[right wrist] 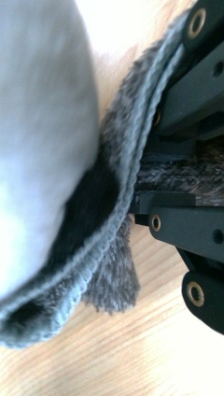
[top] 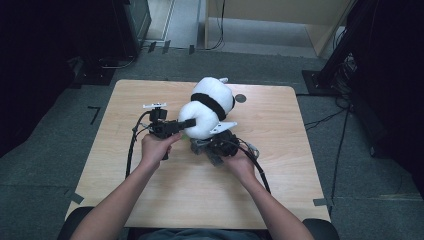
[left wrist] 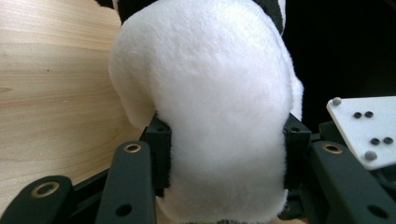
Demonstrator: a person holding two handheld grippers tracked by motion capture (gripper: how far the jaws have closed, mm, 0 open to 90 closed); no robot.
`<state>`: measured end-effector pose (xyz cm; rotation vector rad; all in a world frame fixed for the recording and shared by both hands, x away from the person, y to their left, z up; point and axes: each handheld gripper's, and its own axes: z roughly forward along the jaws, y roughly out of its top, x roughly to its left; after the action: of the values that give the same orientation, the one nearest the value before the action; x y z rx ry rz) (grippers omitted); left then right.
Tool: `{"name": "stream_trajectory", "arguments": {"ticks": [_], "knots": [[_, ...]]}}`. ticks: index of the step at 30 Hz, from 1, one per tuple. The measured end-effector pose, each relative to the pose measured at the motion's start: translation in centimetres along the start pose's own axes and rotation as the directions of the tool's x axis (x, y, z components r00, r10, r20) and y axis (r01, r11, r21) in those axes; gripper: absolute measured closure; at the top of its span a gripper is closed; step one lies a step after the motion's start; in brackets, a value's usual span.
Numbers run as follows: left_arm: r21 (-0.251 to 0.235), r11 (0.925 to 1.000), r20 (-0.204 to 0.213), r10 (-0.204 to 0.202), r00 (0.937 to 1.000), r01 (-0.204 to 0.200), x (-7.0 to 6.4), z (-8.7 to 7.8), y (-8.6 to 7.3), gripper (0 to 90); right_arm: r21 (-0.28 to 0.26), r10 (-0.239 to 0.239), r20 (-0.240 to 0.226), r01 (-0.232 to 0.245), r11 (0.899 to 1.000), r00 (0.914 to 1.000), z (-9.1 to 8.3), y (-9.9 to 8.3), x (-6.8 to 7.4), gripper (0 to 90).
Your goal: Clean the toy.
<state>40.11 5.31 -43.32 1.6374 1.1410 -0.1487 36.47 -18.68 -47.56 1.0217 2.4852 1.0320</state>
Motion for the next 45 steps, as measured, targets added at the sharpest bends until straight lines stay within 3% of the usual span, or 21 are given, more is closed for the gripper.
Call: {"name": "stream_trajectory", "arguments": {"ticks": [8, 16, 19, 21, 24, 27, 29, 32, 35, 39, 45], "knots": [[-0.007, 1.0, -0.005, -0.006, 1.0, 0.006, 0.3, -0.2, 0.1, 52.9, -0.004, 0.062, 0.032, -0.062, 0.998, 0.9976, -1.1, -0.1, -1.9, 79.6], [-0.012, 0.9999, -0.01, -0.01, 0.9999, 0.01, 0.6, -0.4, 0.1, 52.9, -0.041, 0.161, 0.056, -0.159, 0.986, 0.9854, -2.4, -0.3, -3.8, 79.7], [-0.009, 0.9995, -0.002, -0.031, 0.9995, 0.031, 0.9, -0.5, 0.2, 52.8, -0.06, 0.176, 0.064, -0.173, 0.983, 0.9822, -2.9, -0.3, -4.3, 79.9], [-0.013, 0.9996, -0.008, -0.024, 0.9997, 0.024, 1.0, -0.7, 0.3, 52.9, -0.073, 0.19, 0.065, -0.185, 0.98, 0.9797, -3.3, -0.2, -4.5, 79.9], [-0.017, 0.9997, -0.021, -0.018, 0.9996, 0.018, 1.1, -0.9, 0.4, 52.9, -0.111, 0.224, 0.063, -0.216, 0.97, 0.9726, -4.0, -0.2, -5.0, 80.0], [-0.014, 0.9997, -0.031, -0.019, 0.9993, 0.018, 1.2, -1.0, 0.4, 52.9, -0.153, 0.274, 0.043, -0.264, 0.952, 0.9609, -4.9, 0.0, -5.5, 80.1], [-0.01, 0.9998, -0.038, -0.018, 0.9991, 0.018, 1.2, -0.8, 0.3, 52.9, -0.198, 0.288, 0.024, -0.277, 0.94, 0.9575, -5.6, 0.4, -5.5, 80.3], [-0.002, 0.9999, -0.042, -0.013, 0.9991, 0.013, 1.1, -0.6, 0.2, 53.0, -0.239, 0.272, 0.014, -0.262, 0.935, 0.9621, -6.6, 1.1, -5.0, 80.4], [0.009, 1.0, -0.045, -0.003, 0.999, 0.004, 0.8, -0.2, 0.0, 52.9, -0.275, 0.265, -0.034, -0.264, 0.924, 0.9636, -7.1, 1.9, -4.1, 80.4], [0.022, 0.9997, -0.049, 0.011, 0.9987, -0.01, 0.4, 0.1, -0.2, 52.9, -0.276, 0.211, -0.047, -0.215, 0.937, 0.9765, -7.0, 3.1, -2.2, 80.5], [0.021, 0.9997, -0.061, 0.014, 0.998, -0.013, 0.1, 0.3, -0.4, 52.9, -0.283, 0.181, -0.081, -0.197, 0.939, 0.9802, -6.7, 3.9, -0.8, 80.6]]}}
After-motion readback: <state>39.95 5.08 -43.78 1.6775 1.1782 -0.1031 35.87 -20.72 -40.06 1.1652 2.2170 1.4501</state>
